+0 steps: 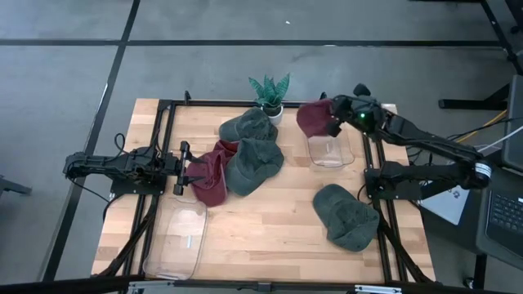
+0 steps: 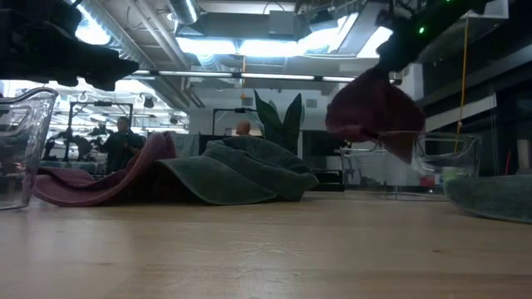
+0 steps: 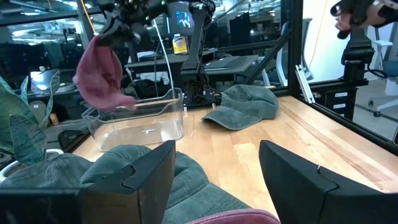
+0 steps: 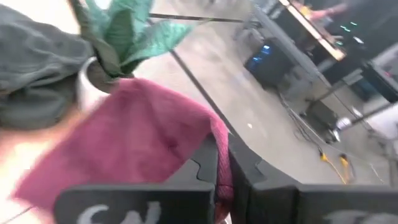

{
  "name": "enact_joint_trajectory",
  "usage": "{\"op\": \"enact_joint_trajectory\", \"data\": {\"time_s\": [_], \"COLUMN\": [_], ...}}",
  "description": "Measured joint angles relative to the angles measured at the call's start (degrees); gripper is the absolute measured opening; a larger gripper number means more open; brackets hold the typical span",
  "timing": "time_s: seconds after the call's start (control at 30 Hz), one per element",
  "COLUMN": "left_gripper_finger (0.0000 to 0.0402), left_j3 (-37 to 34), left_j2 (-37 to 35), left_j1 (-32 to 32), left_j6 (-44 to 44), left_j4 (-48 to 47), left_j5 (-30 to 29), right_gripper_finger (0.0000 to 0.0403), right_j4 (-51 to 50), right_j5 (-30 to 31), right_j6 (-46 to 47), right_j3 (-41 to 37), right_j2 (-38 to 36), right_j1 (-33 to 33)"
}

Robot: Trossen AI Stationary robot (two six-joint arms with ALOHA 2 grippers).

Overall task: Pick & Place hat
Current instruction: Put the bottom right red cap into the top transparent bin

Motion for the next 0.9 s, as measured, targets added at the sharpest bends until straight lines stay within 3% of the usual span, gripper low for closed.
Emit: {"op": "enact_joint_trajectory", "data": {"time_s": [0.23, 0.33, 0.7, 0.9], "left_gripper_finger": [0.0230, 0.0228, 0.0229, 0.0230], "left_j3": [0.00, 0.00, 0.00, 0.00], "left_j2": [0.00, 0.00, 0.00, 0.00], "left_j1": [-0.01, 0.00, 0.00, -0.01], "left_j6": [0.00, 0.00, 0.00, 0.00], "left_j4": [0.00, 0.00, 0.01, 0.00], "left_j5": [0.00, -0.01, -0.02, -0.01], "right_gripper_finger": [0.0011, 0.0014, 0.0013, 0.0013], "right_j4": [16.48, 19.39, 5.53, -0.81], "right_j5": [12.80, 13.76, 12.54, 7.23], "right_j6": [-9.93, -10.39, 13.89, 22.18], "right_j3": [-3.98, -3.98, -3.98, -3.98], "right_j2": [5.09, 6.25, 6.42, 4.83], "right_j1": [0.02, 0.00, 3.12, 4.83]}}
